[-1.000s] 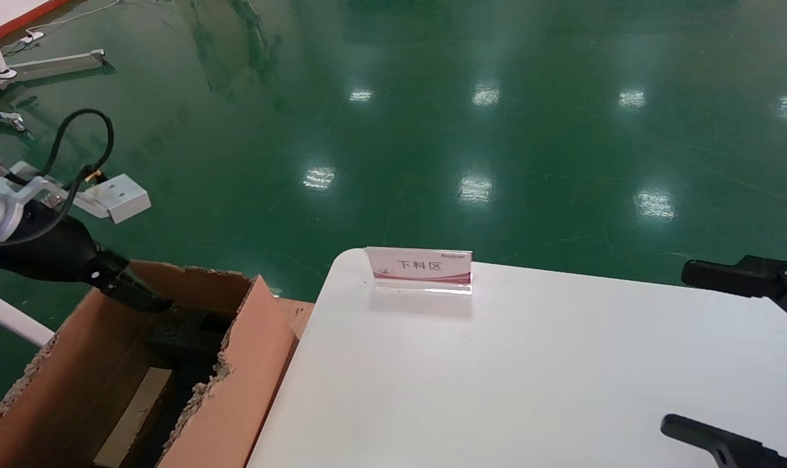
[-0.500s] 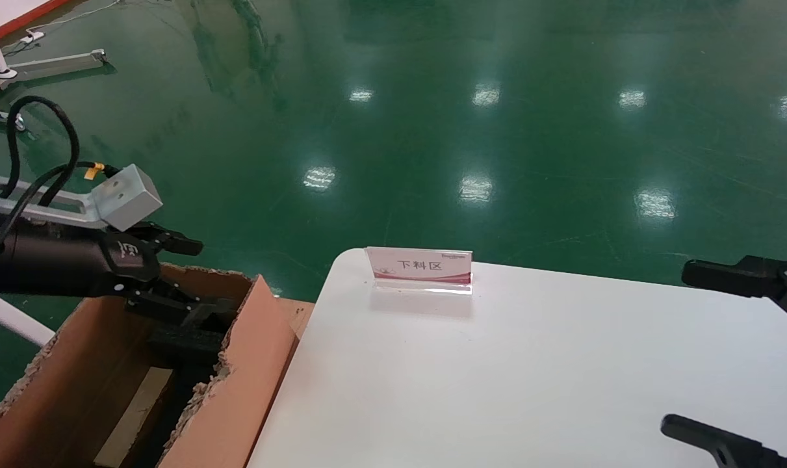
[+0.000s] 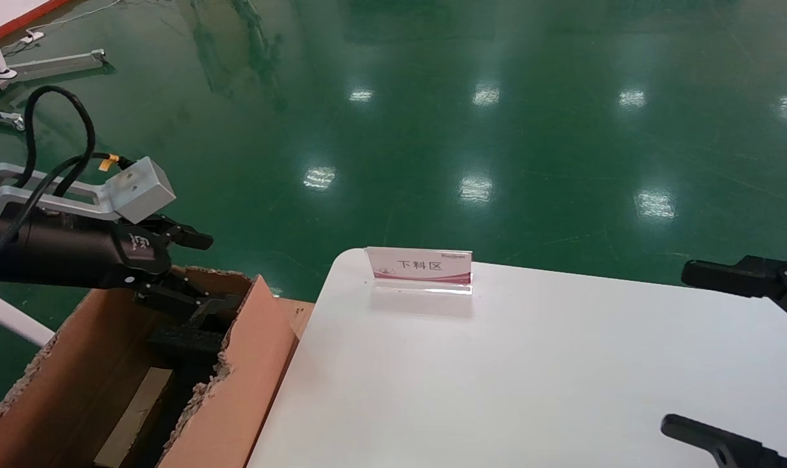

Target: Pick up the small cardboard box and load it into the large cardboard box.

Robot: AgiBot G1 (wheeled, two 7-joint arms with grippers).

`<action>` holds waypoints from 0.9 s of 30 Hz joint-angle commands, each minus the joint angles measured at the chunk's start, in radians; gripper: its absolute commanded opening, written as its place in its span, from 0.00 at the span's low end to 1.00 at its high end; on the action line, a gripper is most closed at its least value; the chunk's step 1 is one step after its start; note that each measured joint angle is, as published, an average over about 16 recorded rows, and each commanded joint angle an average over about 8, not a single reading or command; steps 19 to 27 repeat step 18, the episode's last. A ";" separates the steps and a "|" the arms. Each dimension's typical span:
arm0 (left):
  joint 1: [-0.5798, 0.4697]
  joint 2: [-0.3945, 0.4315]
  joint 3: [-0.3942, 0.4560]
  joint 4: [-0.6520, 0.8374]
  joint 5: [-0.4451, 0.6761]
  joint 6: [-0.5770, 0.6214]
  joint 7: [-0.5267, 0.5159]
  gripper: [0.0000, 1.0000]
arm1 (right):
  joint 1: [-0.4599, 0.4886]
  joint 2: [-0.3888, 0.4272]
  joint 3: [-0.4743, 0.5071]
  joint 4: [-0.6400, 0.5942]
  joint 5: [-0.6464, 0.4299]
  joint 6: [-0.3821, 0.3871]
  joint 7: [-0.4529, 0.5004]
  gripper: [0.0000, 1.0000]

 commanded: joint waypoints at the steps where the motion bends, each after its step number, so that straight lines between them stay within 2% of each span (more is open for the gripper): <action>1: 0.022 0.009 -0.025 0.002 -0.001 0.004 0.002 1.00 | 0.000 0.000 0.000 0.000 0.000 0.000 0.000 1.00; 15: 0.205 0.061 -0.244 0.007 -0.037 0.045 0.050 1.00 | 0.000 0.000 0.000 0.000 0.000 0.000 0.000 1.00; 18: 0.226 0.067 -0.268 0.007 -0.041 0.050 0.056 1.00 | 0.000 0.000 0.000 0.000 0.000 0.000 0.000 1.00; 27: 0.226 0.067 -0.268 0.007 -0.041 0.050 0.056 1.00 | 0.000 0.000 0.000 0.000 0.000 0.000 0.000 1.00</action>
